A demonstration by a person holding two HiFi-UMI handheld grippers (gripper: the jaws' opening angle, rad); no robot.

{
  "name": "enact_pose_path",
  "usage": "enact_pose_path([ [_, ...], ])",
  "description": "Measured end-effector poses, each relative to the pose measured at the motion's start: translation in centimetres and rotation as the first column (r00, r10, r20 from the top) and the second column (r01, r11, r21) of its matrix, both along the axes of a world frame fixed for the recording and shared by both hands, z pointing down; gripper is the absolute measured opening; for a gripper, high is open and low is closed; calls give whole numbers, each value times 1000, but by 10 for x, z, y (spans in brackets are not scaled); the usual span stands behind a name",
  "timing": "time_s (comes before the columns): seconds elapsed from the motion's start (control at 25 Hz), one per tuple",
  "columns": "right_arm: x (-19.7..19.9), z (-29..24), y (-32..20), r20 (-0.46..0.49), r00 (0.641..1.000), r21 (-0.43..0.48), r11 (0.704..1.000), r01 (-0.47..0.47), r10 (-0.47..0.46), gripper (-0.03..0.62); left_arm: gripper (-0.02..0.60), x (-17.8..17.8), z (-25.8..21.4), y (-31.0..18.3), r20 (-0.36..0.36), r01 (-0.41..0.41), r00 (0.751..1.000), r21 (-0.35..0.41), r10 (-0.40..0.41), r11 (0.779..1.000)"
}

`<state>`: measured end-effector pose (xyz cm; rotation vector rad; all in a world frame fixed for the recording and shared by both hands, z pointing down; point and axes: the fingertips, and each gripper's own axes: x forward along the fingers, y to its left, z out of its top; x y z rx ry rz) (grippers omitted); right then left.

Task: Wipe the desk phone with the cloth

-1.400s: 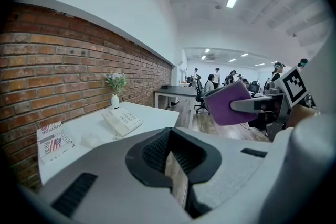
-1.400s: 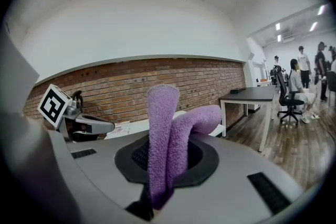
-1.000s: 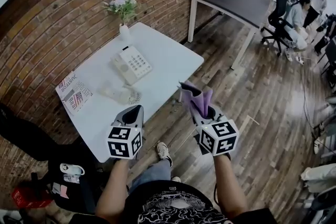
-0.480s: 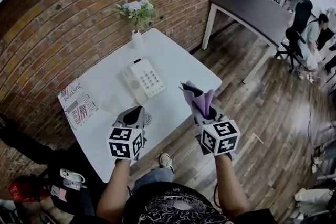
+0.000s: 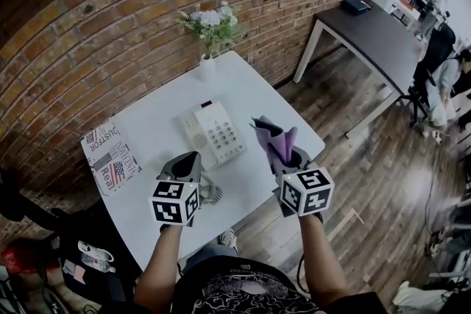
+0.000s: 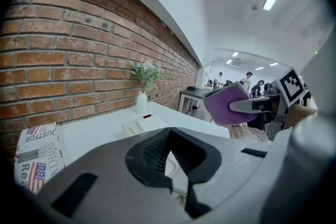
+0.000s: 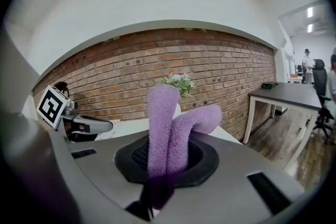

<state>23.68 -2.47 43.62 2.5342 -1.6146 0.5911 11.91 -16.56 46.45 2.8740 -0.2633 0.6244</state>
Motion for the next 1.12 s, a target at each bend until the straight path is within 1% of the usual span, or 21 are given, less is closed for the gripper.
enact_pose_path([
  [0.16, 11, 6, -20, 8, 1000, -16, 1000, 24, -24, 48, 6, 3, 0, -16, 2, 24, 1000, -6, -24, 1000],
  [0.36, 23, 13, -47, 19, 997, -25, 997, 75, -74, 48, 6, 0, 2, -28, 23, 63, 998, 5, -63, 998],
  [0.6, 41, 21, -79, 30, 987, -25, 987, 159, -158, 48, 6, 0, 10, -41, 50, 146, 988, 18, -147, 989],
  [0.8, 63, 32, -99, 40, 971, -36, 971, 237, -236, 48, 6, 12, 10, -48, 47, 236, 970, 16, -237, 972],
  [1.12, 96, 51, -133, 72, 937, -28, 939, 344, -341, 48, 6, 29, 13, -52, 61, 364, 929, 27, -365, 931],
])
